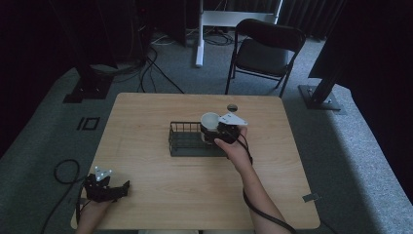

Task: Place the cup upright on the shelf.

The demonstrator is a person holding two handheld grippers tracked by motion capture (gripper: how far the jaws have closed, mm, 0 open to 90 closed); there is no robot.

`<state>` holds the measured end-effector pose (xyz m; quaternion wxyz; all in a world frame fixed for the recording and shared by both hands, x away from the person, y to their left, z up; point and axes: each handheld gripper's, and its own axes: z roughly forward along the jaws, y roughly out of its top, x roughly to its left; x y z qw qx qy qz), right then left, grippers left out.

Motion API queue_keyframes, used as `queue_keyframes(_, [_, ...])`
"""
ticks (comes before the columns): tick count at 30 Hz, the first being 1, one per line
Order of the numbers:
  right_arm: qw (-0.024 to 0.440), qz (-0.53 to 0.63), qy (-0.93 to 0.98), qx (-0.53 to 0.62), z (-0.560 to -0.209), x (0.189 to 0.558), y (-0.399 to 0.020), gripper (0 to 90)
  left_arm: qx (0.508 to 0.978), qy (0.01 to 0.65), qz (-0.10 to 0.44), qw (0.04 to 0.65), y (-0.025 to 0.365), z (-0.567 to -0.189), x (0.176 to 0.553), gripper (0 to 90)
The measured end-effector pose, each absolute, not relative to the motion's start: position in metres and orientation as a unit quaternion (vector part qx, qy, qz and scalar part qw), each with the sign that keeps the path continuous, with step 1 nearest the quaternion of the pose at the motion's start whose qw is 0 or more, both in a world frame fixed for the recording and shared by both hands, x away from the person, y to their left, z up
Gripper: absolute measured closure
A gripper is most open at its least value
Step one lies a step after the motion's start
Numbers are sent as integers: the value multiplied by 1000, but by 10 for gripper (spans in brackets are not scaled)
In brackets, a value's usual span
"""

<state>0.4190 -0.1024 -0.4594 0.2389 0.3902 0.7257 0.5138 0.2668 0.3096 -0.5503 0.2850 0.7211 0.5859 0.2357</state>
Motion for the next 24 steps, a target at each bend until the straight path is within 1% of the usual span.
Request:
queue_keyframes(13, [248, 497, 732, 395, -469, 421, -103, 199, 721, 586, 236, 285, 310, -550, 267, 7])
queue_keyframes(24, [252, 498, 732, 391, -470, 417, -102, 197, 721, 586, 236, 285, 310, -550, 267, 7])
